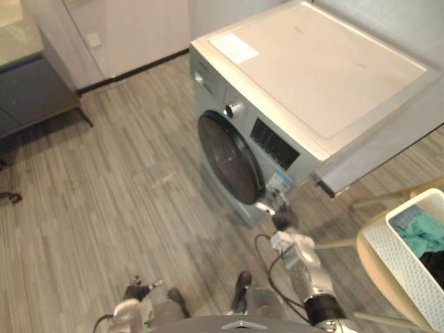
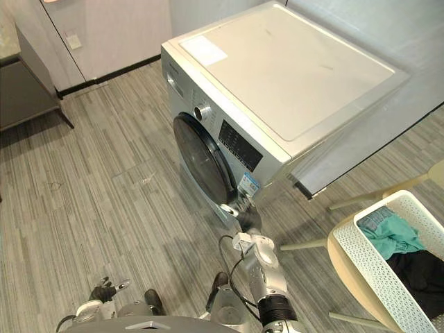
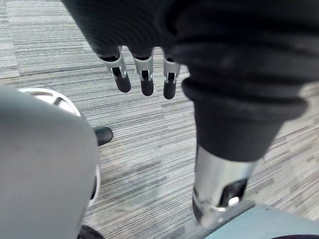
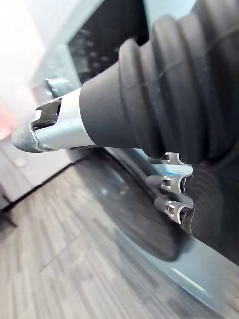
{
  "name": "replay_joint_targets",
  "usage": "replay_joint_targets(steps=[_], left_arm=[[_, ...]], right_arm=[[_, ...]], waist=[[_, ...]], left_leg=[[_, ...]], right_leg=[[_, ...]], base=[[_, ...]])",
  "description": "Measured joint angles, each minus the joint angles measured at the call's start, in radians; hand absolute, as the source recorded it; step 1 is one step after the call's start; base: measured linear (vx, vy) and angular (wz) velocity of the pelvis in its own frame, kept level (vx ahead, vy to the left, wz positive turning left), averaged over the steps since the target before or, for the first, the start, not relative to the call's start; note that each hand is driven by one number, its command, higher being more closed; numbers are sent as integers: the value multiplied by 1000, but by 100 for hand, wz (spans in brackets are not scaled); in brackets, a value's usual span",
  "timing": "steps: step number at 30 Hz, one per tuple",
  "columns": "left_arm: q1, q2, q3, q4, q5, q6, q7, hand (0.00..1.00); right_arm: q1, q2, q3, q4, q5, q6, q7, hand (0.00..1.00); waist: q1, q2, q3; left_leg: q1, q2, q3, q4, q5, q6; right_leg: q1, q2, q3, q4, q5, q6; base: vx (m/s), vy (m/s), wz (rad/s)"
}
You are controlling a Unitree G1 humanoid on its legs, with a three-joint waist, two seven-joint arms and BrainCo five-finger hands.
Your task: Pick up the laundry basket with both hands and put the clothes into the washing machine.
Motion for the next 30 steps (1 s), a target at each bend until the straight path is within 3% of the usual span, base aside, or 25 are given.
replay_joint_targets(steps=[2, 4, 6, 8, 9, 11, 12, 14, 16, 18, 19, 20, 23, 27, 30], left_arm=[[2, -3, 0, -7, -1, 0, 1, 0], [2, -2, 2, -7, -1, 0, 0, 0], [3, -3, 1, -10, 0, -5, -1, 0], [-3, -2, 1, -14, 0, -8, -2, 0], [-2, -4, 0, -31, 0, -10, -2, 0], [-1, -6, -7, -38, 1, -13, -1, 0], [-1, -2, -13, -39, -1, -14, -1, 0], [-1, 1, -18, -40, -1, -14, 0, 0], [3, 1, -17, -44, 0, -13, 5, 0], [7, -1, -22, -42, 2, -11, 6, 0], [12, -3, -38, -41, 2, -9, 8, 0], [3, 6, -40, -41, 3, -9, 8, 0], [-5, 36, -62, -49, 48, -10, 9, 0], [-6, 38, -82, -58, 61, -12, 27, 0], [-14, 40, -89, -81, 74, -15, 32, 0]], right_arm=[[-13, 5, 25, -45, 25, 4, 19, 0], [-29, 7, 46, -68, 31, 6, 30, 0], [-42, -8, 71, -82, 37, 6, 44, 0], [-57, -23, 100, -82, 39, 6, 41, 0], [-67, -32, 117, -82, 39, 6, 41, 0], [-92, -42, 141, -81, 38, 6, 40, 0], [-114, -42, 141, -73, 38, 6, 39, 0], [-140, -53, 140, -65, 36, 6, 29, 0], [-170, -69, 101, -17, 37, 6, -2, 0], [-186, -94, 67, 15, 36, 7, -15, 0], [-184, -117, 34, 15, 27, 8, -39, 0], [-182, -117, 5, 16, 22, 8, -46, 0], [-174, -118, -67, 0, -13, 7, -75, 0], [-221, -149, -119, -11, -123, 7, -111, 0], [-230, -182, -164, -36, -138, 4, -134, 0]], waist=[[22, -1, -1], [25, 1, 0], [32, 14, 5], [32, 21, 11], [39, 29, 17], [45, 50, 32], [44, 43, 41], [43, 50, 40], [40, 52, 42], [38, 64, 41], [31, 86, 39], [27, 67, 51], [10, 19, 58], [10, 21, 63], [8, 23, 98]], left_leg=[[3, 3, 9, -9, 4, -4], [-2, 5, 8, 1, 0, -3], [-53, 45, 6, 139, -68, -1], [-123, 78, -13, 306, -87, 2], [-165, 93, -63, 435, -79, 14], [-187, 91, -146, 529, -50, 25], [-230, 86, -181, 579, -32, 39], [-246, 85, -199, 533, -78, 51], [-224, 88, -222, 318, -85, 32], [-195, 89, -210, 171, -32, -3], [-165, 78, -209, 111, 51, -34], [-159, 61, -204, 111, 63, -38], [-144, -16, -164, 77, 60, -11], [-158, -73, -128, 61, 48, 28], [-204, -76, -138, 95, 36, 43]], right_leg=[[6, 13, 10, -30, 13, -1], [7, 12, 10, -36, 14, -1], [1, 14, 19, -21, -8, -2], [2, 6, 22, -7, -14, -2], [8, -1, 36, 12, -18, -5], [29, -8, 60, 26, -31, -1], [33, -19, 80, 7, -30, -4], [20, -24, 91, 5, -30, -5], [4, -32, 105, 17, -31, 1], [-30, -38, 117, 58, -43, 25], [-48, -45, 135, 101, -53, 53], [-51, -68, 144, 116, -46, 72], [-45, -129, 160, 70, -4, 119], [-41, -166, 181, -41, 86, 141], [-48, -171, 159, -61, 104, 142]], base=[[-31, -15, -12], [-17, 5, -3], [-24, 29, -7], [-22, 42, -10], [-19, 55, -29], [-8, 62, -34], [-2, 71, -22], [15, 49, -15], [51, 73, -13], [96, 223, -34], [133, 323, -36], [142, 334, -16], [91, 210, -2], [83, 170, -15], [5, 66, 13]])
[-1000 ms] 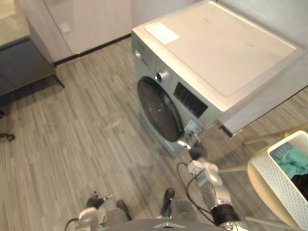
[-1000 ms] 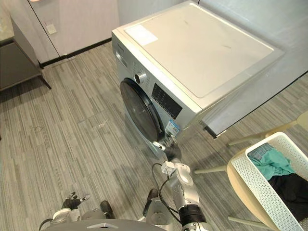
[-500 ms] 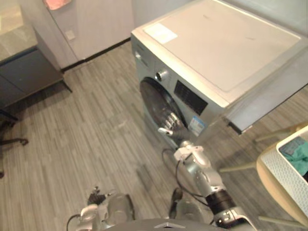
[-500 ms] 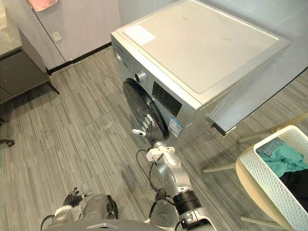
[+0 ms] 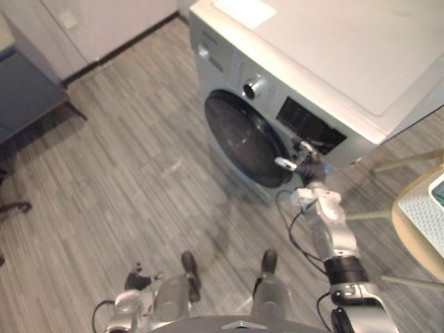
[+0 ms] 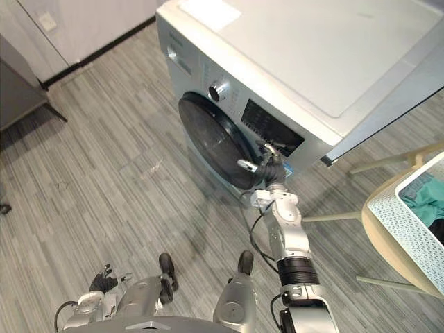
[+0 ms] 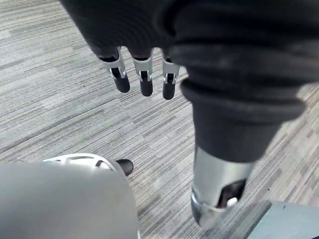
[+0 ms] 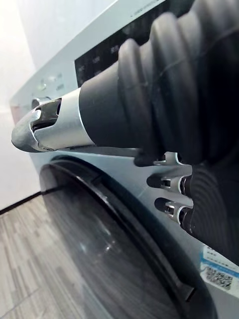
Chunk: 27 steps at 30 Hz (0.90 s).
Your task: Pick up the laundry basket with both hands and put the clothes into the washing machine.
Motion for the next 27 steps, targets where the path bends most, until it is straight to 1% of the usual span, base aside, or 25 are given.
replay_joint_targets(steps=[2, 5, 7, 8, 10, 11, 12, 13, 14, 16, 17, 18, 19, 20, 21, 22, 23, 24, 27], left_arm=[[-16, 11, -14, -3, 6, 0, 0, 0], [-24, 23, -31, -7, 11, 0, 0, 0], [-33, 35, -33, -9, 27, -3, 3, 0], [-33, 37, -33, -9, 27, -3, 5, 0], [-38, 43, -33, -12, 26, -3, 12, 0], [-38, 44, -34, -20, 24, -4, 13, 0], [-38, 43, -35, -29, 23, -3, 17, 0], [-37, 43, -38, -42, 22, -3, 20, 0], [-41, 45, -50, -65, 8, -4, 20, 0], [-35, 49, -84, -108, -2, -9, 20, 0], [-29, 53, -100, -127, -19, -15, 20, 0], [-30, 57, -119, -147, -32, -22, 20, 0], [-31, 54, -129, -162, -42, -25, 21, 0], [-33, 48, -163, -187, -63, -36, 21, 0], [-35, 41, -185, -207, -79, -40, 22, 0], [-39, 31, -200, -214, -89, -47, 22, 0], [-38, 23, -214, -228, -112, -48, 25, 0], [-41, 24, -227, -229, -125, -47, 29, 0], [-46, 6, -236, -235, -131, -47, 38, 0]], right_arm=[[-22, -14, -18, 1, -1, 0, -17, 0], [-56, -29, -14, 1, -2, -1, -18, 0], [-100, -42, -13, 14, -2, -1, -21, 0], [-112, -46, -11, 22, -2, -1, -21, 0], [-204, -63, -6, 110, 2, 0, -26, 0], [-261, -92, -3, 167, 6, 5, -30, 0], [-277, -107, 5, 172, 9, 4, -27, 0], [-312, -124, 25, 188, 10, 4, -26, 0], [-397, -146, 57, 258, 10, 5, -22, 0], [-477, -167, 82, 322, 7, -1, -27, 0], [-504, -177, 93, 348, 8, -2, -27, 0], [-567, -190, 113, 408, 8, 0, -19, 0], [-600, -190, 114, 434, 8, 1, -19, 0], [-673, -192, 114, 510, 9, 6, -22, 0], [-728, -195, 107, 572, 9, 8, -25, 0], [-771, -198, 92, 624, 11, 10, -39, 0], [-794, -198, 71, 636, 40, 7, -37, 0], [-802, -198, 53, 638, 56, 5, -50, 0], [-798, -191, 25, 640, 61, 10, -106, 0]], waist=[[0, 0, 27], [2, 0, 41], [2, 0, 77], [3, -1, 79], [6, 2, 110], [11, 5, 127], [15, 7, 130], [16, 9, 137], [16, 16, 162], [17, 27, 178], [18, 28, 183], [22, 34, 188], [23, 42, 195], [28, 59, 203], [37, 70, 209], [53, 78, 212], [60, 85, 216], [61, 85, 216], [74, 85, 216]], left_leg=[[-19, 2, -7, 17, -4, 2], [-56, 5, -7, 31, -4, 7], [-70, 7, -8, 41, -4, 9], [-80, 7, -8, 42, -4, 8], [-104, 7, -9, 50, 3, 11], [-120, 7, -13, 54, 8, 14], [-132, 6, -15, 54, 12, 14], [-147, 5, -18, 53, 20, 17], [-153, 0, -25, 40, 37, 21], [-162, -9, -27, 11, 63, 24], [-167, -13, -24, -4, 73, 25], [-181, -17, -21, -22, 76, 23], [-184, -19, -21, -31, 78, 23], [-190, -25, -21, -57, 98, 23], [-195, -29, -21, -79, 109, 16], [-197, -35, -20, -111, 120, 9], [-196, -40, -22, -157, 143, 4], [-194, -41, -23, -193, 163, -3], [-193, -44, -23, -230, 197, -8]], right_leg=[[-7, 1, -3, -1, 2, 0], [-38, 1, -3, -6, 16, -2], [-46, 3, -2, -11, 25, -11], [-56, 3, -2, -12, 26, -14], [-75, 3, -3, -17, 38, -21], [-86, 3, -4, -21, 46, -23], [-95, 3, -4, -24, 52, -24], [-107, 3, -8, -27, 58, -27], [-106, 1, -19, -37, 71, -29], [-113, -4, -31, -50, 86, -31], [-125, -6, -31, -53, 91, -37], [-144, -10, -32, -58, 92, -38], [-147, -10, -36, -64, 92, -38], [-157, -13, -48, -74, 92, -39], [-166, -15, -58, -84, 92, -39], [-177, -14, -60, -93, 92, -39], [-183, -12, -74, -105, 92, -39], [-189, -11, -87, -108, 92, -39], [-201, -10, -90, -106, 93, -41]], base=[[-64, 24, 10], [-70, 7, -3], [-94, 10, -1], [-126, 18, -2], [-111, 15, 1], [-108, 13, 5], [-106, 16, 7], [-88, 18, 15], [-83, 20, 18], [-103, 26, 19], [-117, 23, 9], [-103, 13, 0], [-160, 19, 8], [-132, 15, 13], [-129, 14, 14], [-123, -2, 18], [-144, -7, 21], [-146, -9, 21], [-106, -12, 10]])
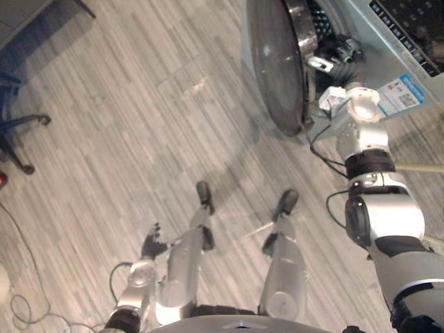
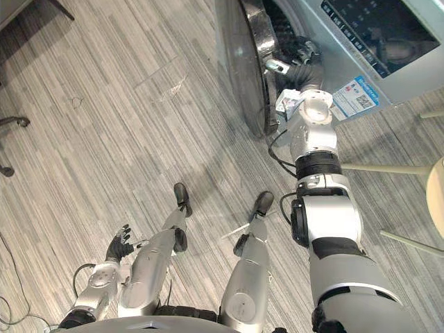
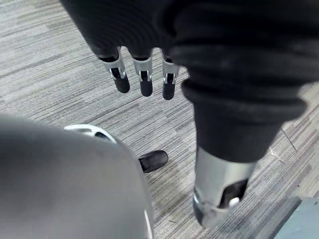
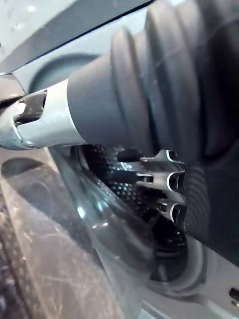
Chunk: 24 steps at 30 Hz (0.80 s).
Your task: Pick up the laundry basket with both hands and put the clothes into the washing machine.
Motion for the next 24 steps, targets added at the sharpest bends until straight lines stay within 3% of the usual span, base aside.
replay_joint_targets(steps=[4, 5, 6, 8, 11, 14, 16, 20, 24], left_arm=[[-3, -4, 9, 11, 1, 5, 3, 0], [-3, -3, 21, 25, 2, 9, 3, 0], [-3, -2, 25, 29, 1, 9, 3, 0], [-3, 5, 59, 53, 10, 19, 3, 0], [-8, 21, 76, 73, 53, 31, 1, 0], [-8, 26, 89, 81, 72, 50, 2, 0], [-11, 24, 89, 78, 82, 52, 3, 0], [-18, 31, 92, 69, 102, 58, 4, 0], [-20, 31, 104, 65, 117, 59, 2, 0]], right_arm=[[151, 90, 11, -159, 37, -12, -21, 0], [255, 148, 67, -226, 114, -28, 0, 0], [279, 161, 90, -239, 121, -28, 6, 0], [434, 287, 261, -316, 148, -43, 42, 0], [543, 368, 408, -412, 159, -6, 138, 0], [639, 429, 458, -475, 159, 1, 199, 0], [685, 434, 448, -526, 158, -1, 210, 0], [829, 423, 283, -592, 150, -6, 217, 0], [1031, 376, 123, -628, 134, -6, 218, 0]], waist=[[-1, -10, 4], [-4, -29, 4], [-5, -35, 2], [-17, -80, -20], [-22, -124, -47], [-20, -151, -89], [-25, -158, -100], [-31, -180, -130], [-71, -193, -187]], left_leg=[[29, 0, 2, -12, 13, -2], [55, 4, 2, -13, 13, -2], [59, 6, 3, -12, 13, -2], [91, 23, 5, -12, 16, -7], [123, 46, 5, -12, 18, -11], [140, 61, 3, -9, 18, -8], [148, 62, 2, 6, 10, -6], [191, 55, 25, 13, -22, -5], [216, 58, 63, 45, -73, -13]], right_leg=[[26, 3, 0, -4, 3, -3], [47, 6, 2, -2, 5, -7], [51, 8, 3, -2, 6, -8], [70, 24, 6, 4, 7, -9], [101, 47, 4, 6, 14, -10], [119, 58, -6, 12, 7, -5], [138, 60, -15, 19, 1, -3], [160, 48, 11, 44, -29, 8], [168, 47, 48, 43, -44, 13]], base=[[-24, -22, -3], [17, -41, -9], [69, -89, -18], [111, -124, -22], [140, -120, -12], [179, -86, 2], [160, -42, 8], [109, -16, -8], [65, -18, -28]])
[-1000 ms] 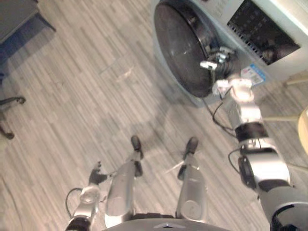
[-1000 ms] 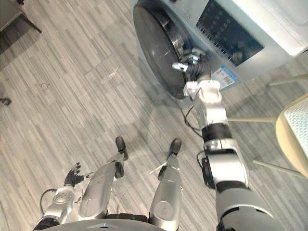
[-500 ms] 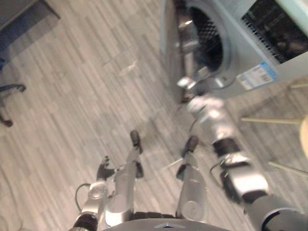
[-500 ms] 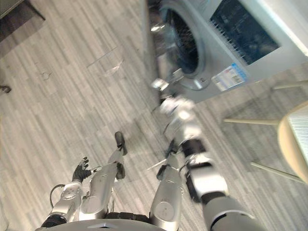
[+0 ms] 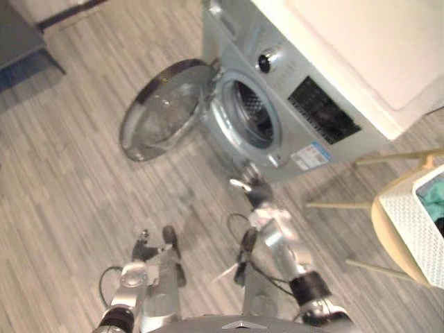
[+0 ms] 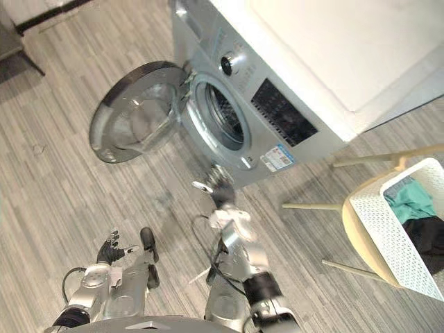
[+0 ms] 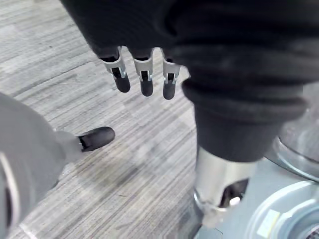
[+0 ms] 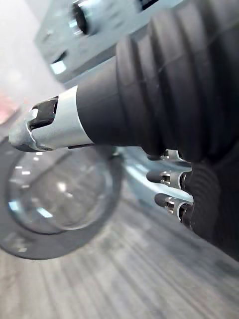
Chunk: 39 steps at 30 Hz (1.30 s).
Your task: Pick up the laundry basket with both hands and put the clothes into the washing machine.
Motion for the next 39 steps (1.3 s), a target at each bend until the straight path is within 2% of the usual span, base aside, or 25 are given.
replay_joint_targets(steps=[4, 6, 8, 10, 13, 15, 16, 18, 23, 24, 26, 28, 31, 35, 39], left_arm=[[-31, 7, 42, -33, -2, -1, -1, 0], [-81, 14, 83, -25, -19, -1, 2, 0], [-154, 51, 135, 11, -60, -2, 7, 0], [-247, 127, 191, 56, -144, -1, 32, 0], [-351, 234, 246, 93, -213, -3, 48, 0], [-469, 343, 299, 136, -280, -5, 50, 0], [-495, 362, 313, 136, -298, -7, 51, 0], [-590, 413, 358, 128, -367, -11, 67, 0], [-661, 410, 416, 9, -396, -13, 131, 0], [-682, 400, 422, -3, -404, -16, 149, 0], [-697, 384, 421, -21, -412, -15, 157, 0], [-719, 374, 422, -34, -412, -15, 158, 0], [-729, 356, 430, -37, -411, -15, 159, 0], [-702, 343, 452, -39, -411, -15, 158, 0], [-588, 299, 458, -109, -410, -16, 150, 0]], right_arm=[[152, -14, -143, -8, -44, 1, 1, 0], [209, -13, -204, 3, -50, 1, 0, 0], [225, -11, -242, 28, -59, 2, -1, 0], [221, -11, -278, 29, -67, 4, -4, 0], [213, -10, -349, 30, -67, 4, -14, 0], [209, -9, -429, 31, -54, -2, -46, 0], [211, -8, -445, 31, -47, -2, -53, 0], [229, 9, -476, 18, -19, -8, -84, 0], [294, 98, -480, -82, 10, -9, -104, 0], [314, 111, -480, -96, 23, -9, -105, 0], [326, 112, -480, -96, 23, -9, -105, 0], [326, 116, -479, -105, 24, -9, -104, 0], [321, 115, -465, -141, 46, -10, -98, 0], [321, 115, -438, -138, 52, -10, -88, 0], [321, 116, -440, -124, 52, -9, -86, 0]], waist=[[-45, 1, -16], [-55, -1, -18], [-75, -4, -18], [-92, -14, -14], [-100, -33, -3], [-107, -55, 18], [-107, -61, 21], [-101, -75, 36], [-87, -79, 73], [-76, -78, 86], [-67, -76, 89], [-46, -75, 93], [-29, -65, 110], [-16, -65, 110], [-17, -62, 112]], left_leg=[[18, 6, 29, -1, -8, -4], [22, 13, 53, -1, -11, -9], [3, 24, 82, 24, -23, -12], [-48, 53, 123, 101, -52, -8], [-100, 98, 151, 197, -95, -15], [-153, 152, 156, 296, -138, -23], [-168, 165, 155, 317, -149, -28], [-229, 225, 158, 407, -191, -34], [-308, 314, 168, 539, -255, -31], [-314, 334, 167, 565, -270, -29], [-322, 341, 161, 572, -274, -30], [-328, 345, 158, 569, -274, -30], [-326, 344, 158, 565, -274, -31], [-310, 340, 157, 551, -269, -34], [-242, 286, 137, 472, -232, -35]], right_leg=[[-5, 7, 25, -2, -5, -6], [-21, 14, 49, -2, -1, -9], [-52, 24, 82, -3, 14, -8], [-108, 42, 132, -4, 40, -16], [-143, 70, 170, -18, 65, -25], [-150, 100, 180, -53, 89, -33], [-156, 108, 182, -56, 92, -36], [-180, 135, 190, -74, 104, -30], [-216, 177, 205, -94, 128, -27], [-215, 187, 206, -94, 141, -35], [-218, 191, 204, -95, 141, -35], [-225, 196, 200, -93, 141, -35], [-225, 195, 196, -89, 141, -35], [-219, 193, 182, -73, 138, -34], [-165, 161, 149, -51, 89, -40]], base=[[55, -16, -26], [35, -24, -37], [24, -39, -49], [-1, -82, -59], [-33, -87, -52], [-66, -89, -33], [-85, -75, -23], [-74, -71, -28], [0, -40, -31], [58, -17, -20], [64, -17, -7], [92, -41, -1], [76, -38, 1], [57, -30, 5], [51, -25, 31]])
